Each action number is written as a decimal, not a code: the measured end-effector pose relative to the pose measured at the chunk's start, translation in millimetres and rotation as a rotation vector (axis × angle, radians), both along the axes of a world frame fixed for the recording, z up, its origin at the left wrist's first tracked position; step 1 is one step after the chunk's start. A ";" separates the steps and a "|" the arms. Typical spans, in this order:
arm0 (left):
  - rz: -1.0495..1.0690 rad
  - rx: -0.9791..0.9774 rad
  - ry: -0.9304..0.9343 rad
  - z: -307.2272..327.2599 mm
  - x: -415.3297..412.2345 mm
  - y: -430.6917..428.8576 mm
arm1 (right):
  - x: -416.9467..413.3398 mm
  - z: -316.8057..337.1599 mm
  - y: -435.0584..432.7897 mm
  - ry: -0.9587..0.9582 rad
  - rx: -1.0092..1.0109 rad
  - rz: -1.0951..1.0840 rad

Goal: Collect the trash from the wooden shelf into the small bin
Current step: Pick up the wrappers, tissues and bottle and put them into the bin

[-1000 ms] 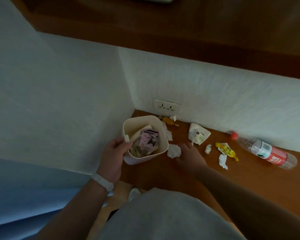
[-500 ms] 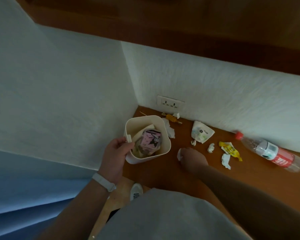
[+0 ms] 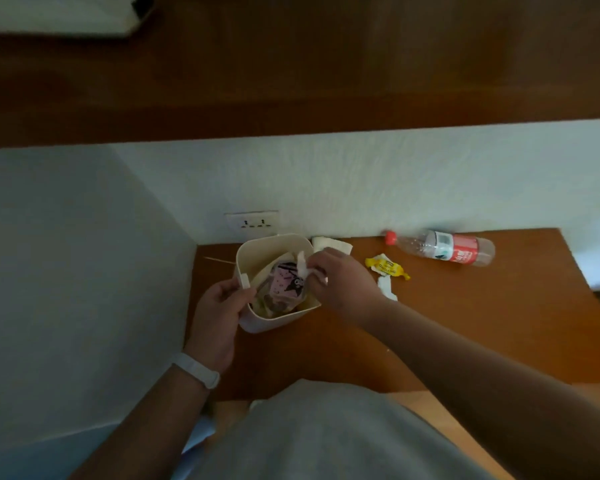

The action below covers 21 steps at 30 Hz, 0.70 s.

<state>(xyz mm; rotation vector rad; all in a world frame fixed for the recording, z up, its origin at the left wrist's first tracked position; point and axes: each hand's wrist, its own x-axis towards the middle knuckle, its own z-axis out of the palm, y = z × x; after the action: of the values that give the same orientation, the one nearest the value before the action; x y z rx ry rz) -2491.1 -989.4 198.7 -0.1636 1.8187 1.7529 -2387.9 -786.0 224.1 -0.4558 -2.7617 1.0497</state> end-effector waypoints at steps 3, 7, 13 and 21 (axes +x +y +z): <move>-0.041 -0.004 -0.013 1.7 -1.2 16.8 | 15.9 -3.2 3.5 0.011 -0.003 0.024; -0.055 -0.009 -0.026 -0.9 -1.1 31.3 | 36.7 -10.0 19.1 0.009 -0.073 -0.104; -0.074 -0.013 -0.007 3.3 -0.5 40.7 | 65.7 -53.3 64.0 -0.266 -0.047 -0.477; -0.034 -0.069 -0.008 3.4 6.5 43.1 | 82.2 -113.1 93.2 -0.492 -0.003 -0.425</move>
<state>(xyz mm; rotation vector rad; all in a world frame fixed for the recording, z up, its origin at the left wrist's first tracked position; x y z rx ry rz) -2484.6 -946.3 202.1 -0.1661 1.8671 1.6650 -2305.6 -692.8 111.0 -1.3931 -2.8409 0.9281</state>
